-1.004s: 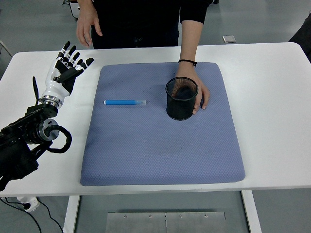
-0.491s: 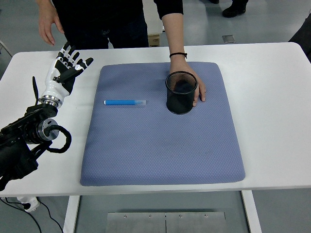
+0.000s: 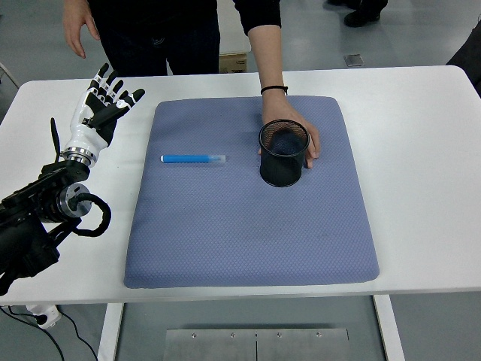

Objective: Left hand places marker in pen holder

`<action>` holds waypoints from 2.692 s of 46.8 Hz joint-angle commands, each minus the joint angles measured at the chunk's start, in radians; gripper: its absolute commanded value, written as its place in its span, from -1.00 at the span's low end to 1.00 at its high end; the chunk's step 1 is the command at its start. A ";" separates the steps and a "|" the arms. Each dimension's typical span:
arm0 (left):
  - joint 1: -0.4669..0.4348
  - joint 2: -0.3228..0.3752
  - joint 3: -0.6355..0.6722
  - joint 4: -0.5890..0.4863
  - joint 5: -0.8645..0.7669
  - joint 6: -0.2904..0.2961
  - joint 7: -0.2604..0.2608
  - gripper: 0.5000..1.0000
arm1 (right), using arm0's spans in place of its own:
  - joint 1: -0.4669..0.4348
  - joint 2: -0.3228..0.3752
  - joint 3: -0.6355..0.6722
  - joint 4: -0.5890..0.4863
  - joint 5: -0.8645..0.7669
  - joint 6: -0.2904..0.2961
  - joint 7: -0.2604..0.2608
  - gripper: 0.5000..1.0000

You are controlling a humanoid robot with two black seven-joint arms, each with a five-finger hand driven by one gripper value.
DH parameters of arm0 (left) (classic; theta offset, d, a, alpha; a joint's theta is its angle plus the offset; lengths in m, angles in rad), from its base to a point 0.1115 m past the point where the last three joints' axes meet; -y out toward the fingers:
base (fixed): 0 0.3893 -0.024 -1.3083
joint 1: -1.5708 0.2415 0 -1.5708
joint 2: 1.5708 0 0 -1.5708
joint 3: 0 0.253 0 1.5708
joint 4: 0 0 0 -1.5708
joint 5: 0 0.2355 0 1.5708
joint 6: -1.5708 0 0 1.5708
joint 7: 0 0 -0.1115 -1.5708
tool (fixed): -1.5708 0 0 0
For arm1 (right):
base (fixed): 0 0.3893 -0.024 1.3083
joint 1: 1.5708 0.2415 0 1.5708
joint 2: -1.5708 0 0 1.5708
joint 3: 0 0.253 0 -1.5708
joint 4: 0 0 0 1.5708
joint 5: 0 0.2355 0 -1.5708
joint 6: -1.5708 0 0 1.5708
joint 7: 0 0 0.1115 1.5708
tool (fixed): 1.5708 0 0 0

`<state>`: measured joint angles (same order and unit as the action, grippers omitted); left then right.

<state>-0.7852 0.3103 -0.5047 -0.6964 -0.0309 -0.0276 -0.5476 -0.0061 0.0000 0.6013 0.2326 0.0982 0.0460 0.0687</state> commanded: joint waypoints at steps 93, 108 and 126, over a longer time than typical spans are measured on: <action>-0.426 0.130 0.773 -0.052 0.020 -0.129 -0.015 1.00 | 0.000 0.000 0.000 -0.001 0.000 0.000 0.000 1.00; -0.520 0.121 0.977 -0.072 0.423 -0.127 -0.014 1.00 | 0.000 0.000 0.000 0.001 0.000 0.000 0.000 1.00; -0.574 0.072 1.123 -0.068 0.592 -0.090 -0.008 1.00 | 0.000 0.000 0.000 -0.001 0.000 0.000 0.000 1.00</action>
<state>-1.3591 0.3893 0.6111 -0.7644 0.5077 -0.1208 -0.5606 -0.0063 0.0001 0.6013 0.2327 0.0981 0.0461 0.0692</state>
